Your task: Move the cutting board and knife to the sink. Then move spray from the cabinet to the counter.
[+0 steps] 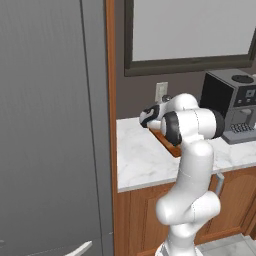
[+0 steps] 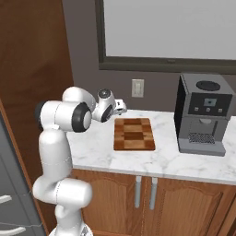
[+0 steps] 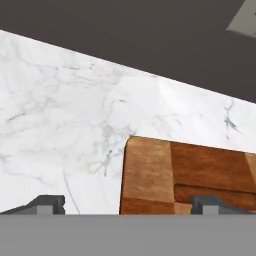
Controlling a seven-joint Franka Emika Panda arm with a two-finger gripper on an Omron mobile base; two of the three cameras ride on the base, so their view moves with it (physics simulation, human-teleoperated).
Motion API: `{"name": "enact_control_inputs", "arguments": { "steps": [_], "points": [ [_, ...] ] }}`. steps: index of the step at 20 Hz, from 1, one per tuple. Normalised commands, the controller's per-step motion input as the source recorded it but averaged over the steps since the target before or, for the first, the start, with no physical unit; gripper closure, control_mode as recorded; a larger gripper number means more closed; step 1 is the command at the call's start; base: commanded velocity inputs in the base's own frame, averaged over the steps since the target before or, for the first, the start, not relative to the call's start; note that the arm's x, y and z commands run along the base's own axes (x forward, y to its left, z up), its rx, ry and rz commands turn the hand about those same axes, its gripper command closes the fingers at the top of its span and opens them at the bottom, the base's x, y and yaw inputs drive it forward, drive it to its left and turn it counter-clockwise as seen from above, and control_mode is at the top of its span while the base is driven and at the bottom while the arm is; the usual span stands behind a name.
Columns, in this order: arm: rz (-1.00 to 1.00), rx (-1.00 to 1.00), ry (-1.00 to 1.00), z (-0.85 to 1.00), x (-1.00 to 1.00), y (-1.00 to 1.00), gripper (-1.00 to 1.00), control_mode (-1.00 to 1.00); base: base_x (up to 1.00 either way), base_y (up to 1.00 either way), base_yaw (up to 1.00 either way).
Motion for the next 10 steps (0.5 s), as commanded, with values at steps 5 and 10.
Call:
{"name": "enact_control_inputs", "arguments": {
  "steps": [5,10],
  "points": [
    [0.00,-0.02,0.00,-0.30,0.28,0.00,-1.00,-1.00,0.00,0.00,0.00],
    [0.00,-0.01,0.00,-0.34,0.32,0.00,-1.00,-1.00,0.00,0.00,0.00]
  ]
}}
